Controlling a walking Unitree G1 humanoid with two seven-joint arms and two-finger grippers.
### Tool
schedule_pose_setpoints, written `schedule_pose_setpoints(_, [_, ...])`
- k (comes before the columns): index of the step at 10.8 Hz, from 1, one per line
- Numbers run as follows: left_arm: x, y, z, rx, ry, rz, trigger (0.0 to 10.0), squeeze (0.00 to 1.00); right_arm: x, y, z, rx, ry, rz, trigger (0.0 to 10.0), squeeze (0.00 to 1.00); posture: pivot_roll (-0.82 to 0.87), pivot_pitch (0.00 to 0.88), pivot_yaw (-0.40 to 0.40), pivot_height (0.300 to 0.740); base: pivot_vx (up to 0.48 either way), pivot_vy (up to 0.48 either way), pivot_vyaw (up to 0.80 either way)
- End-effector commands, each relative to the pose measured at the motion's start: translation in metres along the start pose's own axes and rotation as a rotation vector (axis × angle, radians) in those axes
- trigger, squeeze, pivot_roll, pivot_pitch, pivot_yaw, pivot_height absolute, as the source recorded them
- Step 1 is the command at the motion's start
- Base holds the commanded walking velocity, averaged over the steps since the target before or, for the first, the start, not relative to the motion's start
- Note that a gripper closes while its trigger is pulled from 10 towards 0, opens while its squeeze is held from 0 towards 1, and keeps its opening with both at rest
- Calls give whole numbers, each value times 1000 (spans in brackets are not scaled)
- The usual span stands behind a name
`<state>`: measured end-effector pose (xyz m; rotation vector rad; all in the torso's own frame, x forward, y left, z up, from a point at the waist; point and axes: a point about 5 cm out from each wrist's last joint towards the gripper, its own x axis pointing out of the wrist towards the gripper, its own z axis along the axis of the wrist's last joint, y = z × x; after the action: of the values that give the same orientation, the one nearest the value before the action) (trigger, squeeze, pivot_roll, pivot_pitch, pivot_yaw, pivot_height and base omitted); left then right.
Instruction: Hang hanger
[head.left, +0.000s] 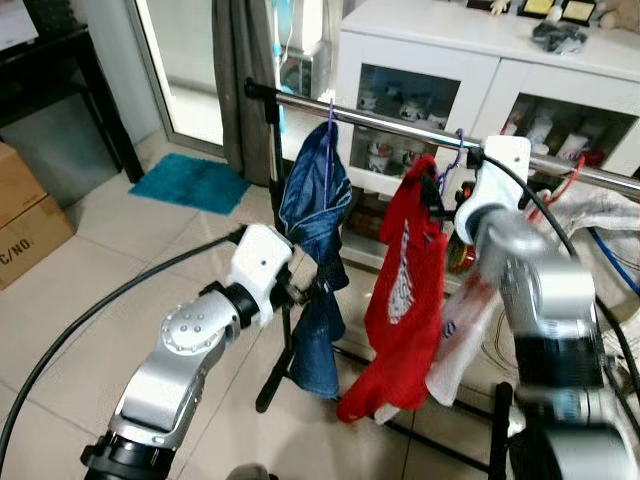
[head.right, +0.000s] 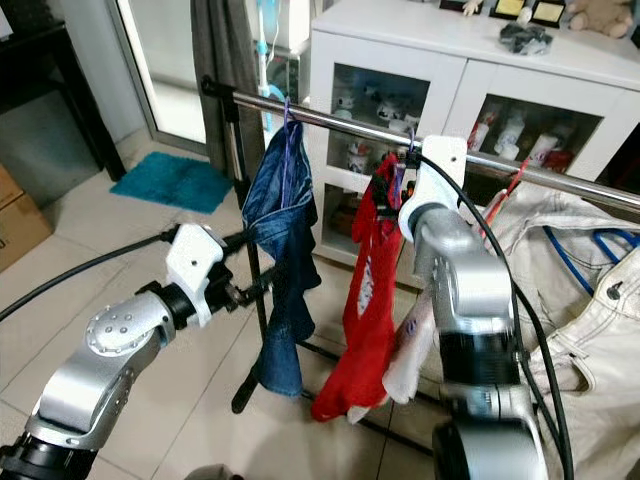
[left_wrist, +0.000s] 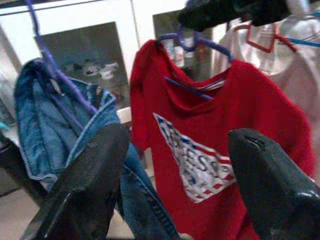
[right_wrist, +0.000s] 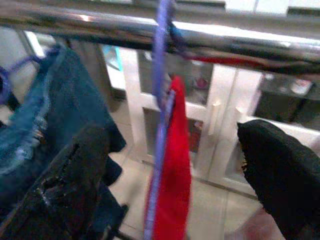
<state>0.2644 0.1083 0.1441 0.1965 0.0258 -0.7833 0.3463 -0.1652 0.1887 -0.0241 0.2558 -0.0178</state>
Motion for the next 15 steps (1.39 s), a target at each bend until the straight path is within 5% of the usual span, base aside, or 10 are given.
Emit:
schedule_pose_setpoints(1, [0, -3, 5, 24, -15, -27, 10000, 0, 3, -5, -1, -7, 31, -27, 10000, 0, 133, 0, -23, 740, 0, 0, 0])
schedule_pose_setpoints(5, [-3, -4, 1, 51, 17, -71, 10000, 0, 31, -1, -4, 144, 183, -20, 10000, 0, 138, 0, -32, 740, 0, 0, 0])
schedule_pose_setpoints(6, [-4, -5, 0, 53, 18, -73, 10000, 0, 34, 0, -6, 175, 223, -12, 5059, 0, 138, 0, -39, 740, 0, 0, 0])
schedule_pose_setpoints(8, [-4, -6, 0, 54, 19, -73, 10000, 0, 41, 0, -2, 200, 229, -15, 0, 0, 141, 0, -45, 740, 0, 0, 0])
schedule_pose_setpoints(15, [-4, -6, 0, 55, 21, -69, 10000, 0, 52, -3, 2, 168, 225, -68, 0, 0, 145, 0, -50, 740, 0, 0, 0])
